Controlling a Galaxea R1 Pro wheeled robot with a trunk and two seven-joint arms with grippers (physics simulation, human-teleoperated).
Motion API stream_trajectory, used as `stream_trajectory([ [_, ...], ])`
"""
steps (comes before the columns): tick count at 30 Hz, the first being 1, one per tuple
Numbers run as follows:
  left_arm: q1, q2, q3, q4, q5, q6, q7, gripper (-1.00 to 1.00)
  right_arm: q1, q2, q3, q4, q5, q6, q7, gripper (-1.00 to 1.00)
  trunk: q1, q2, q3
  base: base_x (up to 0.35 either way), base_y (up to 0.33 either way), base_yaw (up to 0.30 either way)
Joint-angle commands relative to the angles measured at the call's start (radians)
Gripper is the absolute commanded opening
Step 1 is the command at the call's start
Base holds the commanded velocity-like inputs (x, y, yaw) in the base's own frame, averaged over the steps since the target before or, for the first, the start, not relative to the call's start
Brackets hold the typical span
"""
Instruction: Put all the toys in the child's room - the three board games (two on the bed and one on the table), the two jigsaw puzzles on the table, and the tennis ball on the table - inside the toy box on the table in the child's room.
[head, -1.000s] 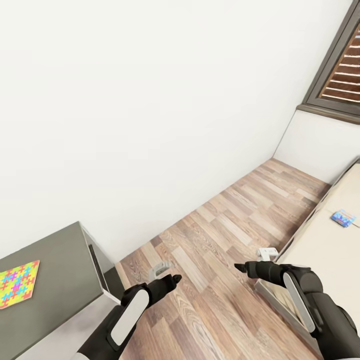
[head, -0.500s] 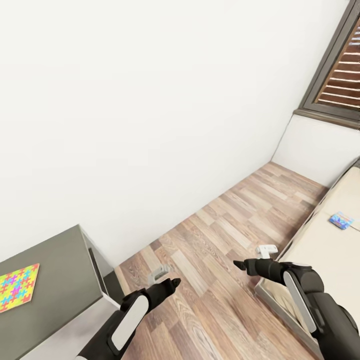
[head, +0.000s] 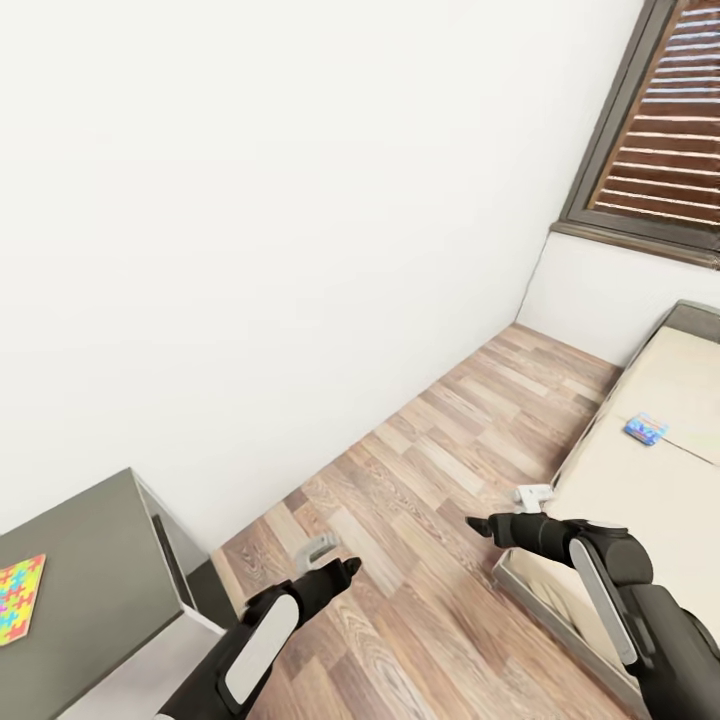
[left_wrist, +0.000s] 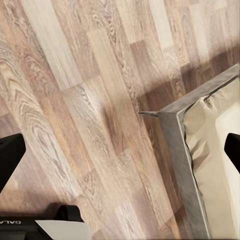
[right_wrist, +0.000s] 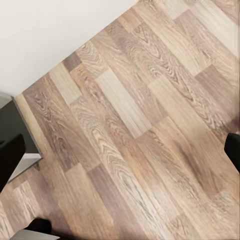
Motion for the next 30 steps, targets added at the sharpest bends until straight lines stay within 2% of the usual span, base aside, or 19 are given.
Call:
stream_trajectory([
  [1, -0.001, -0.001, -0.002, -0.001, 0.010, 0.001, 0.009, 1.00, -0.001, 0.000, -0.001, -0.002, -0.001, 0.006, 0.003, 1.00, 0.001, -0.002, 0.000, 0.000, 0.000, -0.201],
  [13, 0.000, -0.007, -0.003, 0.003, 0.009, -0.002, 0.000, 1.00, 0.000, 0.001, 0.000, -0.008, -0.001, 0.010, 0.003, 1.00, 0.001, -0.002, 0.016, 0.000, 0.000, -0.206],
  [30, -0.002, 0.000, -0.002, 0.004, 0.009, -0.001, -0.002, 1.00, 0.000, 0.001, 0.000, -0.009, 0.000, 0.010, 0.002, 1.00, 0.001, -0.002, 0.038, 0.000, 0.000, -0.209],
])
